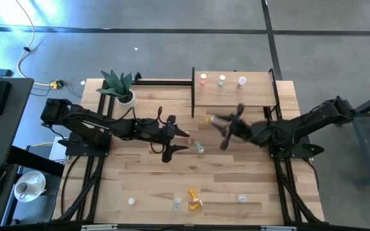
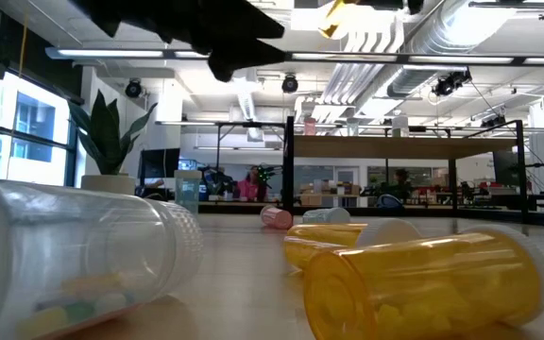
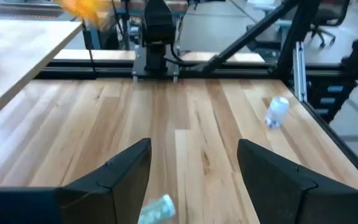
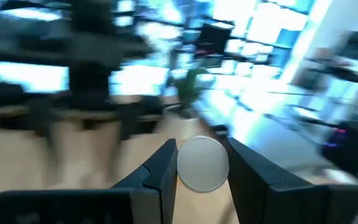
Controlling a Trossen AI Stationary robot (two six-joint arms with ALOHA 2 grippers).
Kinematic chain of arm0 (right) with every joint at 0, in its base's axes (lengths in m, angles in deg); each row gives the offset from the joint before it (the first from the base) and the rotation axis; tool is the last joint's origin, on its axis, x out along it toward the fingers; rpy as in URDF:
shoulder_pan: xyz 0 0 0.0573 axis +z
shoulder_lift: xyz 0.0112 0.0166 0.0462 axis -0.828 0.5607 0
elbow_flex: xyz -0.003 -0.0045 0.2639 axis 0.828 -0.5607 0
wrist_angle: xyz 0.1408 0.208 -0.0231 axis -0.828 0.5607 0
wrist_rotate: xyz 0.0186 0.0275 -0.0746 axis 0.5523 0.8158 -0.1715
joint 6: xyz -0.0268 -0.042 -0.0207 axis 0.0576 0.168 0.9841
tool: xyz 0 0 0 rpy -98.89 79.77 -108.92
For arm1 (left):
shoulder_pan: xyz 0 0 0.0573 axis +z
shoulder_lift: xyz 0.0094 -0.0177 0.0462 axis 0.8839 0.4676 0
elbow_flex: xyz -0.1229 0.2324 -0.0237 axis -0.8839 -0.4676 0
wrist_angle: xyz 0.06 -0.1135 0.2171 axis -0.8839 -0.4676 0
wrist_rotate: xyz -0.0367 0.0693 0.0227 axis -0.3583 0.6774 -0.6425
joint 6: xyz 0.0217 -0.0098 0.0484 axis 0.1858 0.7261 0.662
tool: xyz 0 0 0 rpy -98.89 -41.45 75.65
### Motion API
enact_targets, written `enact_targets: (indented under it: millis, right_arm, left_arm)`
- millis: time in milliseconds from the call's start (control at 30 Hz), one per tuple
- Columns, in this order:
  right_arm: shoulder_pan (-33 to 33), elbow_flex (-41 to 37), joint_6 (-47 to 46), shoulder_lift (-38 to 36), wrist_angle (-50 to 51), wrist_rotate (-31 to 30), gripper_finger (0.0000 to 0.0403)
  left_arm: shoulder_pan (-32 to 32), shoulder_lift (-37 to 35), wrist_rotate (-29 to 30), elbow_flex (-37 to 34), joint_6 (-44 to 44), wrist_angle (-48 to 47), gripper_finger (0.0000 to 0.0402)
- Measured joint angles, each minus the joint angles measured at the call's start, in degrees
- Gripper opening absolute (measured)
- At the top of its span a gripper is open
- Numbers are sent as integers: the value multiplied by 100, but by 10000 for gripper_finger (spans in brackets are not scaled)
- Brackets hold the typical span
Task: Pick and place medicine bottles onto shelf by color
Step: Put the top orange pill bottle on the shelf
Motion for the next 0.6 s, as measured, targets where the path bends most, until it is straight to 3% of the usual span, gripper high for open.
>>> enact_targets:
  millis: [300, 600]
  right_arm:
    - [-1519, 0, 103, -1099, 343, -1024, 101]
    - [-3064, 0, 93, -1385, 491, -1524, 101]
  left_arm:
    - [-13, -273, 406, -9, 188, -778, 229]
    - [-29, -284, 448, 0, 181, -974, 229]
